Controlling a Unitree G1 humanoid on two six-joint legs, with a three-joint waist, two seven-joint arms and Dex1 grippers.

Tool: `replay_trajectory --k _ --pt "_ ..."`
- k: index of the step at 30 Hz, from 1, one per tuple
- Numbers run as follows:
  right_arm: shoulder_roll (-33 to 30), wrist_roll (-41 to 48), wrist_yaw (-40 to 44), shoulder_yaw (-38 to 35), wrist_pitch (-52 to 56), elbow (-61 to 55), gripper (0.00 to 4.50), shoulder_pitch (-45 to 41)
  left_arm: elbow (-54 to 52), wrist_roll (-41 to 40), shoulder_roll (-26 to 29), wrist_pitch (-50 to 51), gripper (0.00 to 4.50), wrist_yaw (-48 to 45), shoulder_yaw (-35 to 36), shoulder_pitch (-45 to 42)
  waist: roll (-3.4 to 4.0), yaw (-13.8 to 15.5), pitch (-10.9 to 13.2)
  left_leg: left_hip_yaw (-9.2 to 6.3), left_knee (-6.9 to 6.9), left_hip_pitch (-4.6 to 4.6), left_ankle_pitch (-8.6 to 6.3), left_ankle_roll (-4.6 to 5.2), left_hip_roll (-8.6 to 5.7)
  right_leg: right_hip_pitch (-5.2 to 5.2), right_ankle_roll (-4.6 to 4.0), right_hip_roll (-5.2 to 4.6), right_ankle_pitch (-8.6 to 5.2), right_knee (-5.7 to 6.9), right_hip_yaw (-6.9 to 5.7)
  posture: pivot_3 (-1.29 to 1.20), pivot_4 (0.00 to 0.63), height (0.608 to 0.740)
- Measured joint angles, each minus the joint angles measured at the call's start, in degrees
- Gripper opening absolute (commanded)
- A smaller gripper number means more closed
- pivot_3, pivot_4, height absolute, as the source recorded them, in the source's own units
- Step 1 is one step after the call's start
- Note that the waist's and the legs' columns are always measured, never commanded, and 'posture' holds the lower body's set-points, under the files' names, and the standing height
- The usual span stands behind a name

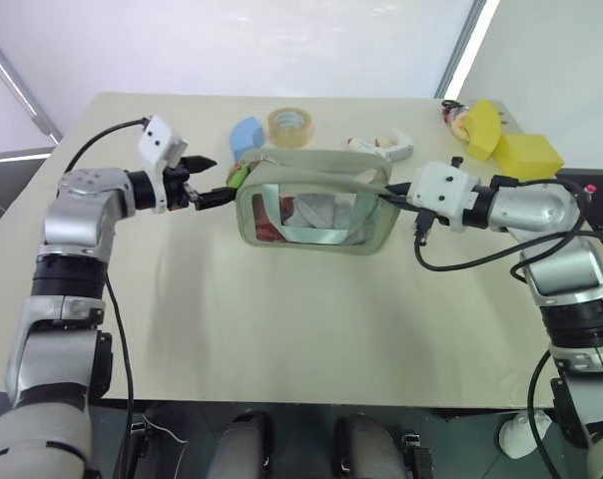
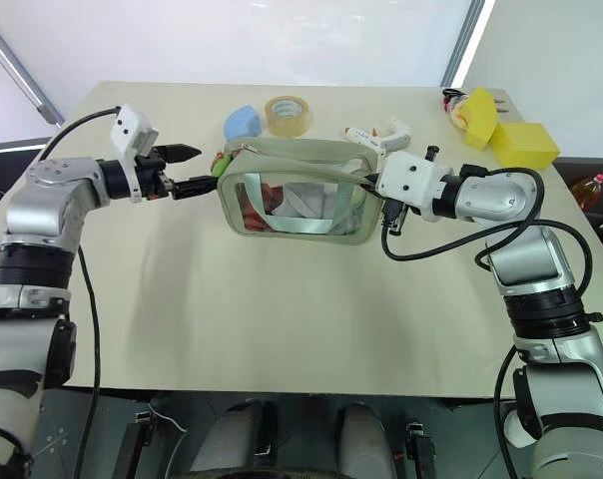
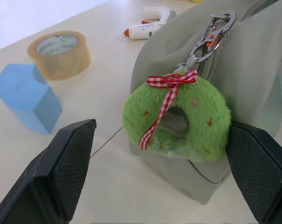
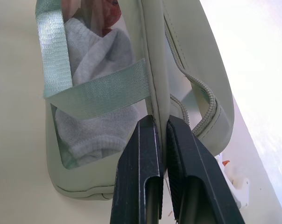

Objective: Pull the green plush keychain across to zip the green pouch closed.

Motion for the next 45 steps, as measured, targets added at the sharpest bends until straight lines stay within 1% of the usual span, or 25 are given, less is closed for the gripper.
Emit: replay_trajectory --k 1,3,4,5,6,7,8,10,16,20,25,29,32,34,38,39,45 --pt "0.0 0.0 0.0 0.0 0.0 0.0 0.00 0.0 0.0 0.0 -0.1 -0.2 3.24 -0.1 0.0 0.0 0.00 0.0 0.0 0.00 0.00 0.00 0.00 0.00 0.00 0.00 0.00 0.00 0.00 0.00 0.00 0.00 0.150 0.740" --pt "0.0 0.0 0.0 0.0 0.0 -0.1 0.00 0.0 0.1 0.1 -0.5 -0.8 2.15 -0.2 0.0 0.0 0.00 0.0 0.0 0.00 0.00 0.00 0.00 0.00 0.00 0.00 0.00 0.00 0.00 0.00 0.00 0.00 0.150 0.740" --pt "0.0 0.0 0.0 0.0 0.0 -0.1 0.00 0.0 0.1 0.1 -0.5 -1.0 1.69 -0.4 0.0 0.0 0.00 0.0 0.0 0.00 0.00 0.00 0.00 0.00 0.00 0.00 0.00 0.00 0.00 0.00 0.00 0.00 0.150 0.740" --pt "0.0 0.0 0.0 0.0 0.0 -0.2 0.00 0.0 0.1 0.1 -0.5 -1.1 1.11 -0.5 0.0 0.0 0.00 0.0 0.0 0.00 0.00 0.00 0.00 0.00 0.00 0.00 0.00 0.00 0.00 0.00 0.00 0.00 0.150 0.740" --pt "0.0 0.0 0.0 0.0 0.0 -0.2 0.00 0.0 0.1 0.1 -0.5 -1.2 0.66 -0.6 0.0 0.0 0.00 0.0 0.0 0.00 0.00 0.00 0.00 0.00 0.00 0.00 0.00 0.00 0.00 0.00 0.00 0.00 0.150 0.740" --pt "0.0 0.0 0.0 0.0 0.0 -0.2 0.00 0.0 0.1 0.1 -0.5 -1.2 0.12 -0.6 0.0 0.0 0.00 0.0 0.0 0.00 0.00 0.00 0.00 0.00 0.00 0.00 0.00 0.00 0.00 0.00 0.00 0.00 0.150 0.740" --pt "0.0 -0.1 -0.1 0.0 0.0 -0.2 0.00 0.0 0.1 0.1 -0.5 -1.2 0.05 -0.6 0.0 -0.1 0.00 0.0 0.0 0.00 0.00 0.00 0.00 0.00 0.00 0.00 0.00 0.00 0.00 0.00 0.00 0.00 0.150 0.740" --pt "0.0 -0.1 -0.1 0.0 0.0 -0.2 0.00 0.0 0.2 0.1 -0.5 -1.1 0.05 -0.6 0.0 -0.5 0.00 0.0 0.0 0.00 0.00 0.00 0.00 0.00 0.00 0.00 0.00 0.00 0.00 0.00 0.00 0.00 0.150 0.740" --pt "0.0 -0.3 -0.5 0.1 -0.1 -0.2 0.00 0.0 1.8 0.0 0.5 -2.0 0.05 -1.1 0.4 -5.2 0.00 0.0 0.0 0.00 0.00 -0.01 0.00 0.00 0.00 -0.01 0.00 0.00 0.00 -0.01 -0.01 0.00 0.150 0.740" --pt "0.1 -0.8 -0.9 0.3 -0.2 -0.2 0.00 0.0 -2.2 -0.1 0.0 -2.5 0.05 -3.4 -0.7 -7.3 0.00 0.0 0.0 0.00 0.00 0.00 0.00 0.00 -0.01 0.01 0.00 0.00 0.00 -0.01 -0.01 0.00 0.150 0.740" --pt "0.2 -1.2 -1.7 0.8 -0.1 -0.3 0.00 0.0 -5.0 1.0 -2.8 -3.8 0.05 -4.7 -4.3 -7.3 0.00 0.0 0.0 0.01 0.01 0.01 0.00 0.00 -0.01 0.01 0.00 0.00 0.00 0.00 -0.01 0.00 0.150 0.740" --pt "0.3 -1.3 -2.0 0.8 0.0 -0.5 0.00 0.0 -4.8 1.8 -4.5 -5.2 0.05 -5.4 -6.3 -7.4 0.00 -0.1 0.0 0.02 0.00 0.01 0.00 0.00 -0.01 0.01 0.00 0.00 0.00 -0.01 -0.01 0.00 0.150 0.740" --pt "0.3 -1.4 -2.1 0.9 0.5 -0.9 0.00 0.1 -4.1 2.7 -4.4 -6.8 1.00 -6.3 -7.0 -7.5 0.00 -0.1 0.0 0.02 0.00 0.01 0.00 0.00 0.00 0.00 0.00 0.00 0.00 -0.01 -0.01 0.00 0.150 0.740" --pt "0.3 -1.4 -2.3 0.9 0.9 -1.0 0.00 0.1 -4.0 2.8 -4.4 -7.1 1.94 -7.3 -7.1 -7.5 0.00 0.0 0.0 0.02 0.00 0.00 0.00 0.00 0.00 0.01 0.00 0.00 0.00 -0.01 -0.01 0.00 0.150 0.740" --pt "0.3 -1.6 -2.4 0.9 1.1 -1.3 0.00 0.1 -3.1 3.6 -3.8 -7.3 3.96 -7.8 -7.1 -8.5 0.00 0.0 0.0 0.02 0.00 0.00 0.00 0.00 -0.01 0.00 0.00 0.00 0.00 -0.01 -0.01 0.00 0.150 0.740" --pt "0.3 -1.6 -2.5 0.9 1.1 -1.3 0.00 0.2 -3.1 3.6 -3.5 -7.2 4.39 -7.9 -7.0 -8.9 0.00 0.0 0.0 0.01 0.00 0.00 0.00 0.00 -0.01 0.00 0.00 0.00 0.00 -0.01 -0.01 0.00 0.150 0.740" --pt "0.7 -1.8 -2.8 1.0 0.3 -0.7 0.00 0.1 -4.6 3.5 2.4 -5.4 4.39 -10.7 -6.6 -10.1 0.00 -0.2 0.0 0.00 -0.01 0.01 0.00 0.00 0.00 -0.01 0.00 0.02 0.00 0.00 -0.01 0.00 0.150 0.740"
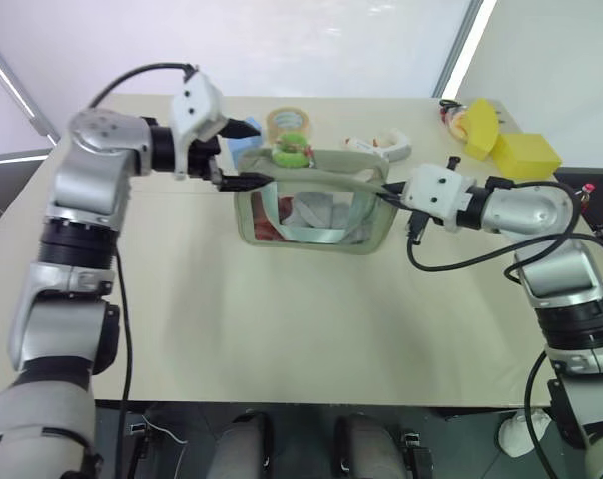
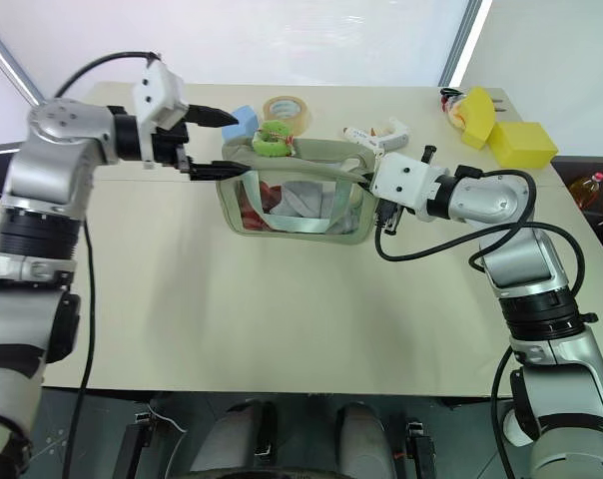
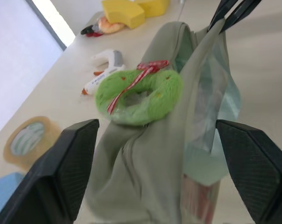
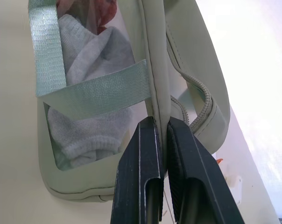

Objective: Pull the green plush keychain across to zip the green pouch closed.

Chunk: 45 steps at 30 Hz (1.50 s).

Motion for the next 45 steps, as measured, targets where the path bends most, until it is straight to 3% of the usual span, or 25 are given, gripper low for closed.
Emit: replay_trajectory --k 5,10,13,20,23,26,30,34,42,45 --pt "0.2 0.0 -0.1 0.0 -0.6 0.8 0.00 -0.2 -2.3 0.1 3.1 0.4 4.39 -0.7 0.0 4.8 0.01 0.0 0.0 -0.04 0.00 0.01 0.00 0.00 0.01 0.01 0.00 0.00 0.00 0.00 0.02 0.00 0.150 0.740" --pt "0.6 -0.3 0.0 0.2 -1.2 1.8 0.00 -0.8 -2.0 1.4 0.4 0.2 4.39 3.1 -0.2 10.3 -0.01 0.1 0.0 -0.04 0.02 -0.02 0.00 0.00 0.02 0.01 0.00 0.00 0.00 0.00 0.01 0.00 0.150 0.740" --pt "0.9 -0.5 0.1 0.8 -1.2 1.9 0.00 -1.5 -1.6 1.5 -0.5 -0.7 3.56 4.3 -0.2 9.9 0.00 -0.1 0.0 -0.04 0.00 0.00 0.00 0.00 0.02 -0.02 0.00 0.00 0.00 0.00 0.02 0.00 0.150 0.740" --pt "1.1 -0.6 0.2 1.0 -1.3 1.9 0.00 -1.7 -0.2 1.5 -1.7 -1.8 0.05 5.1 -0.2 9.7 0.00 -0.1 0.0 -0.02 0.00 0.00 0.00 0.00 0.02 -0.02 0.00 0.01 0.00 0.00 0.02 0.00 0.150 0.740" --pt "1.0 -0.6 0.5 1.0 -1.1 1.9 0.00 -1.7 0.3 1.6 -1.9 -1.9 0.05 5.1 -0.2 9.5 0.00 0.0 0.0 -0.01 0.00 0.00 0.00 0.00 0.02 -0.01 0.00 0.01 0.00 0.00 0.01 0.00 0.150 0.740" --pt "0.5 0.9 1.9 0.6 2.0 0.8 1.04 -1.7 0.3 2.0 -2.2 -2.0 0.00 5.1 -0.3 9.3 0.00 0.0 0.0 -0.01 0.00 0.00 0.00 0.00 0.02 -0.01 0.00 0.01 0.00 0.00 0.01 0.00 0.150 0.740" --pt "-1.2 5.7 5.9 0.0 10.2 -3.0 3.06 -2.0 0.5 2.6 -2.2 -2.9 0.00 5.0 -0.4 9.1 0.00 0.2 0.0 -0.02 0.01 -0.02 0.00 0.00 0.01 0.00 0.00 0.01 0.00 0.00 0.01 0.00 0.150 0.740" --pt "-1.2 9.1 6.7 -0.9 15.2 -4.9 3.06 -9.9 1.1 2.8 -2.3 -3.2 0.00 5.2 -0.4 8.9 0.01 0.1 0.0 -0.04 -0.02 -0.01 -0.01 0.01 0.02 -0.05 0.00 0.01 0.00 0.01 0.02 0.00 0.150 0.740" --pt "17.2 15.4 -0.6 0.3 23.9 -3.7 3.06 -19.4 1.5 3.2 -2.8 -4.3 0.00 5.5 -0.4 8.9 0.00 0.2 0.0 -0.03 0.02 -0.04 0.00 0.00 0.01 -0.03 0.00 0.01 0.00 0.05 0.01 0.00 0.150 0.740" --pt "19.7 14.0 -3.0 2.8 25.0 0.4 3.06 -22.3 1.6 3.3 -3.0 -4.3 0.00 5.5 -0.4 8.8 0.00 0.2 0.0 -0.02 0.01 -0.04 0.00 0.00 -0.02 -0.01 0.00 0.01 0.00 0.06 0.00 0.00 0.150 0.740"
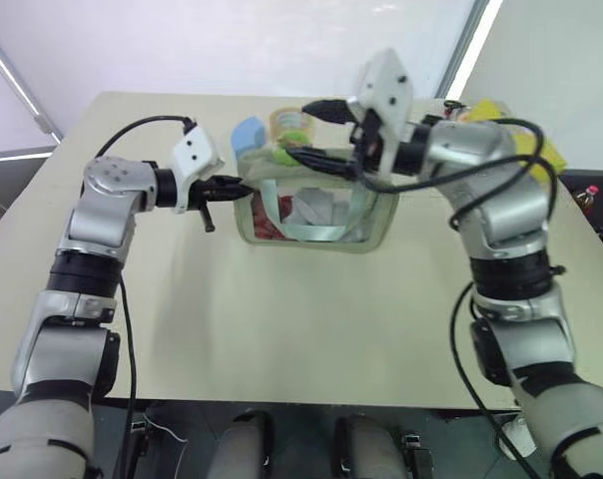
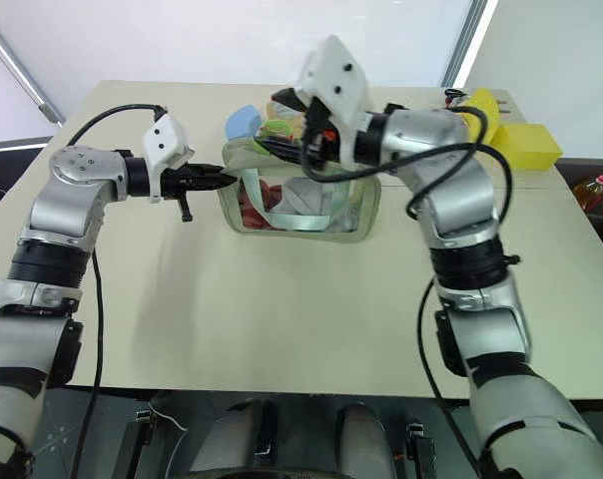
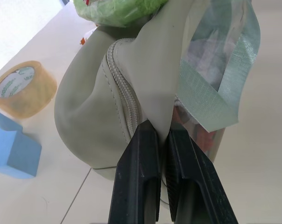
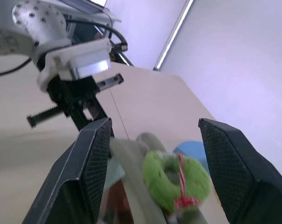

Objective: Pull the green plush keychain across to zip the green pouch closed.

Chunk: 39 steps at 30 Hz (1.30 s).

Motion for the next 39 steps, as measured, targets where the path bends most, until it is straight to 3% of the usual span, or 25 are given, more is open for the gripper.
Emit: replay_trajectory --k 11,14,18,19,24,29,33,39 --pt "2.5 -4.5 -2.1 5.5 -0.2 10.4 3.06 -1.1 0.1 0.6 -0.1 -0.2 0.00 0.0 0.1 -0.1 0.00 -0.2 0.0 0.00 -0.02 0.00 0.00 0.00 -0.01 -0.03 0.00 0.00 0.00 0.01 0.00 0.00 0.150 0.740" --pt "2.9 -5.6 -2.2 6.8 -0.8 11.9 2.31 -1.2 0.1 0.6 -0.1 -0.3 0.00 0.0 0.1 -0.1 0.00 -0.2 0.0 0.00 -0.03 -0.01 0.00 0.00 -0.01 -0.04 0.00 0.00 0.00 0.01 0.01 0.00 0.150 0.740" --pt "2.9 -6.7 -2.3 7.0 -1.4 12.8 0.24 -2.4 0.1 0.6 -0.1 -0.3 0.00 0.1 0.1 -0.1 0.00 -0.2 0.0 -0.01 -0.04 0.00 0.00 0.00 0.00 -0.06 0.00 0.00 0.00 0.02 0.01 0.00 0.150 0.740" --pt "2.9 -6.9 -2.3 7.0 -1.5 12.8 0.04 -2.6 0.1 0.6 -0.1 -0.3 0.00 0.1 0.2 -0.1 0.00 -0.2 0.0 -0.01 -0.04 0.00 0.00 0.00 0.00 -0.05 0.00 0.00 0.00 0.02 0.01 0.00 0.150 0.740" --pt "2.8 -6.8 -2.0 6.5 -0.1 12.0 0.04 -2.7 -0.4 0.5 -0.1 -0.2 0.00 0.1 0.2 0.2 0.00 -0.2 0.0 -0.01 -0.03 0.00 0.00 0.00 0.00 -0.05 0.00 0.00 0.00 0.02 0.01 0.00 0.150 0.740" --pt "3.3 0.4 -4.1 -1.6 13.3 6.7 0.04 -2.7 -0.7 0.5 -0.2 -0.2 0.00 0.0 0.2 0.3 0.00 -0.1 0.0 -0.03 -0.02 -0.02 0.00 0.00 0.01 -0.03 0.00 0.00 0.00 0.02 0.01 0.00 0.150 0.740" --pt "4.7 4.1 -14.3 -13.0 23.5 5.9 0.04 -3.1 -1.3 0.5 -0.3 -0.3 0.00 -0.1 0.2 0.5 0.00 0.1 0.0 -0.01 -0.04 -0.02 0.00 0.00 0.00 -0.03 0.00 0.00 0.00 0.02 0.00 0.00 0.150 0.740" --pt "1.6 2.7 -31.8 -27.1 28.8 3.0 0.04 -0.5 -2.7 0.4 -0.2 -0.8 0.00 0.0 0.4 1.9 0.00 0.5 0.0 0.00 -0.06 -0.06 0.00 0.00 -0.03 -0.03 0.00 -0.06 0.00 0.01 0.01 0.00 0.150 0.740"
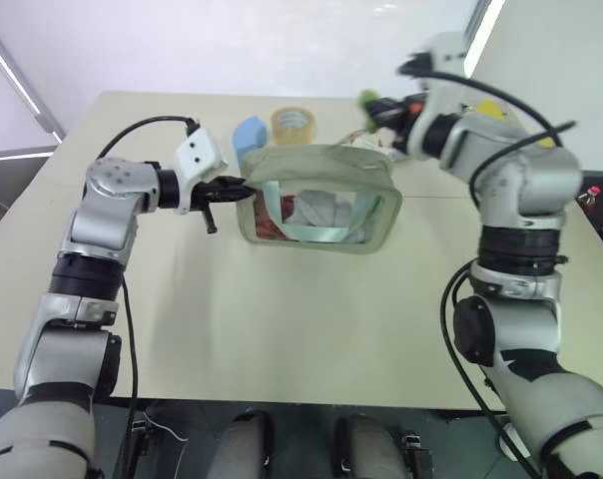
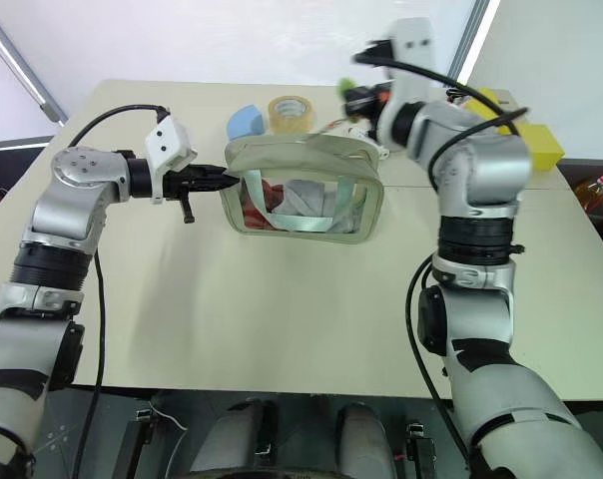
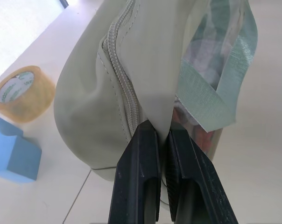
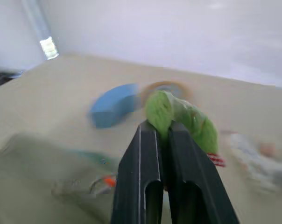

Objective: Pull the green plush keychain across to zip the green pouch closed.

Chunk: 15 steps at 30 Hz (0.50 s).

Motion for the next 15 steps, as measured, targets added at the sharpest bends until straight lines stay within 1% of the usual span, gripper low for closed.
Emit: replay_trajectory --k 2,5,8,10,12,15 --pt "-2.9 -1.0 -3.0 -2.1 1.0 -3.4 0.04 4.3 -0.6 -0.4 0.1 -0.3 0.00 0.1 0.1 0.5 0.00 -0.1 0.0 0.03 0.00 0.00 -0.01 0.01 -0.05 0.00 0.00 -0.05 0.00 -0.01 0.01 0.00 0.150 0.740" --pt "-5.3 -3.8 -6.5 -0.6 -2.2 -7.9 0.04 13.4 -1.8 -0.9 -1.2 -0.3 0.00 0.0 -0.5 0.7 0.03 -0.4 0.0 0.07 -0.05 0.00 -0.01 0.01 -0.06 -0.06 0.00 -0.04 0.00 -0.01 0.04 0.00 0.150 0.740" --pt "-5.0 -5.3 -10.4 -0.3 -5.5 -10.5 0.04 20.0 -2.6 -1.3 -2.1 -0.1 0.00 0.3 -1.4 0.7 0.04 -0.7 0.0 0.05 -0.07 0.03 -0.01 0.02 -0.03 -0.09 0.00 -0.03 0.00 -0.01 0.07 0.00 0.150 0.740" --pt "-2.4 -5.3 -12.6 -1.1 -6.4 -12.5 0.04 23.4 -2.8 -1.4 -2.3 0.0 0.00 0.5 -1.7 0.7 0.06 -0.9 0.0 0.03 -0.08 0.08 -0.01 0.02 0.00 -0.07 0.00 0.00 0.00 0.00 0.11 0.00 0.150 0.740" --pt "2.0 -5.3 -14.9 -1.9 -7.9 -13.5 0.04 28.2 -2.7 -1.4 -2.3 0.2 0.00 0.9 -1.7 0.9 0.07 -0.8 0.0 0.03 -0.09 0.10 -0.01 0.02 0.02 -0.03 0.00 0.05 0.00 0.00 0.09 0.00 0.150 0.740" --pt "9.3 -4.1 -16.3 -1.6 -8.3 -13.0 0.04 33.7 -2.7 -1.5 -2.1 0.6 0.00 1.2 -1.6 1.0 0.10 -1.0 -0.1 0.03 -0.09 0.13 -0.01 0.02 0.03 -0.07 0.00 0.05 0.00 0.00 0.21 0.00 0.150 0.740"
